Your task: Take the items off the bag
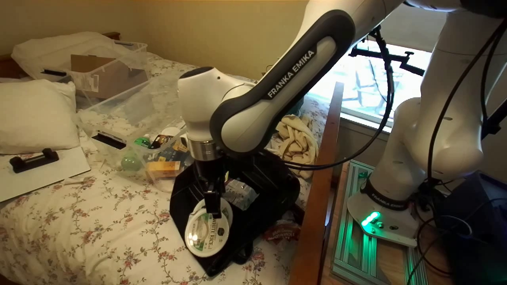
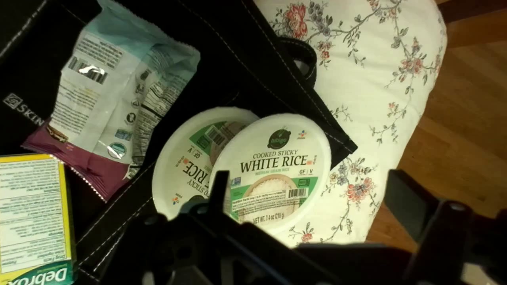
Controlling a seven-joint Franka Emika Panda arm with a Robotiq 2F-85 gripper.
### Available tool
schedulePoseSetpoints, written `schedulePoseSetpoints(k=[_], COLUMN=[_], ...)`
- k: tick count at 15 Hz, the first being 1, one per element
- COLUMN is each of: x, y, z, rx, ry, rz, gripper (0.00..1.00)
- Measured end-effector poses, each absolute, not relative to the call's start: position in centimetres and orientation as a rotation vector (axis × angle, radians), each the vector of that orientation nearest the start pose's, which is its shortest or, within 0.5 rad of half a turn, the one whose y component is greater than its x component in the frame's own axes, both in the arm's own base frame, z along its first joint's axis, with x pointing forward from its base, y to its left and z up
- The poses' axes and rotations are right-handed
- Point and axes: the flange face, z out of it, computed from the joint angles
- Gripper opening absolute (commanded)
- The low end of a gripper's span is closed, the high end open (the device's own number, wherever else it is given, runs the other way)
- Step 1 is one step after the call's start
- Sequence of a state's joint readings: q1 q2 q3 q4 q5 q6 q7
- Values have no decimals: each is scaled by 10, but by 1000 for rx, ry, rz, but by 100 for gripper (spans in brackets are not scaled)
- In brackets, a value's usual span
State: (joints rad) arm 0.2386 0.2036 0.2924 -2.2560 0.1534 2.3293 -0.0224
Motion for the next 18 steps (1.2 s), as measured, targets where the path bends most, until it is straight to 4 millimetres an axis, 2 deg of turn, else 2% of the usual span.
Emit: schedulePoseSetpoints(k=[5,11,15,18], x=[463,470,474,477], y=[275,278,279,279], z=[230,191,173,170], rx=[-2917,-2911,-2912,-2935], ry=[-623,-573,-542,-494], rz=[220,289,323,326], gripper=[100,100,100,100])
